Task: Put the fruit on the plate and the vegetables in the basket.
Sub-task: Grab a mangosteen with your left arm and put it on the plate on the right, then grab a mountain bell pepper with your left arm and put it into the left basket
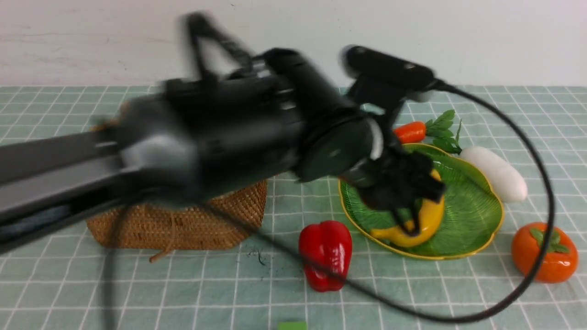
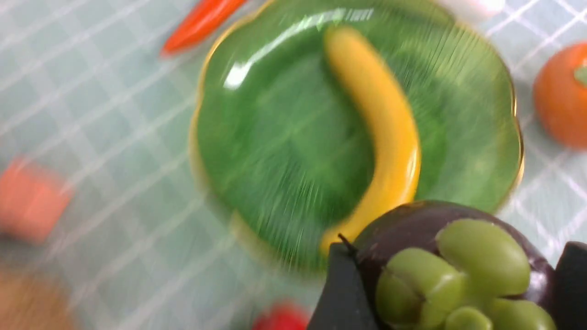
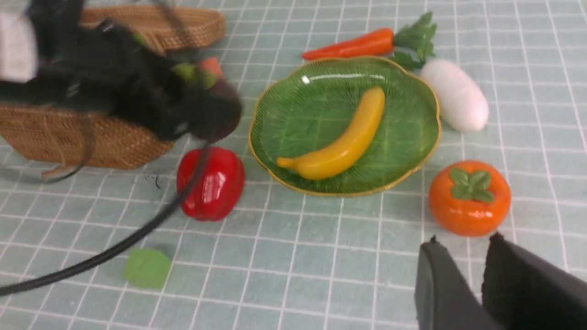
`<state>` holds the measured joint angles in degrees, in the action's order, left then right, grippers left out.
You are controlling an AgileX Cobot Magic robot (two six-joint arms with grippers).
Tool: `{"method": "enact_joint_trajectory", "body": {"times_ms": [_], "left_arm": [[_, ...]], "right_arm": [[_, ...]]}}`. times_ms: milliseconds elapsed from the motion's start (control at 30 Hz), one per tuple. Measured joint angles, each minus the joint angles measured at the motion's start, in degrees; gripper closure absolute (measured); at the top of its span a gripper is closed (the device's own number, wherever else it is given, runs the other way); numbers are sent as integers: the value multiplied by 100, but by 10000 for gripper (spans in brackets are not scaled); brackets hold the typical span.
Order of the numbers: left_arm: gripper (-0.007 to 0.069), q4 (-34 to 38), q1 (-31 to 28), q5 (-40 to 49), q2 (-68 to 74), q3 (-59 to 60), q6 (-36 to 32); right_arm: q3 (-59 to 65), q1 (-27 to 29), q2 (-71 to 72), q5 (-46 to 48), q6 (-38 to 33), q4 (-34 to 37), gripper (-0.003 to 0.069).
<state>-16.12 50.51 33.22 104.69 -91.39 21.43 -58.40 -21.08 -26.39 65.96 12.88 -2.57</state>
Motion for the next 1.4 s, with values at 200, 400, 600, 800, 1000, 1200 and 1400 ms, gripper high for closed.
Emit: {"method": "enact_joint_trajectory", "body": {"times_ms": [200,400,600,800,1000,1200,1400], "left_arm": [[98,362,-426,715,2000,-2316,-410],[98,423,-759,1185,3466,-3927,-516],[-5,463,-728,1210,3617,-4049,-520],[-36,504,-734,1660,3377,-4061,-515],[90,789,-734,3119,2535,-4055,-515],[426,1187,-734,3677,1203,-3257,-510],[638,1264,-734,3746,255,-2205,-510]], "right_arm": [[0,0,0,563,17,164,498],[0,0,0,672,-71,319,498],[0,0,0,672,-71,340,498],[0,0,0,672,-71,347,496],[0,0,0,672,-189,353,489],[0,0,0,672,-224,353,487],[0,0,0,672,-224,314,487]]}}
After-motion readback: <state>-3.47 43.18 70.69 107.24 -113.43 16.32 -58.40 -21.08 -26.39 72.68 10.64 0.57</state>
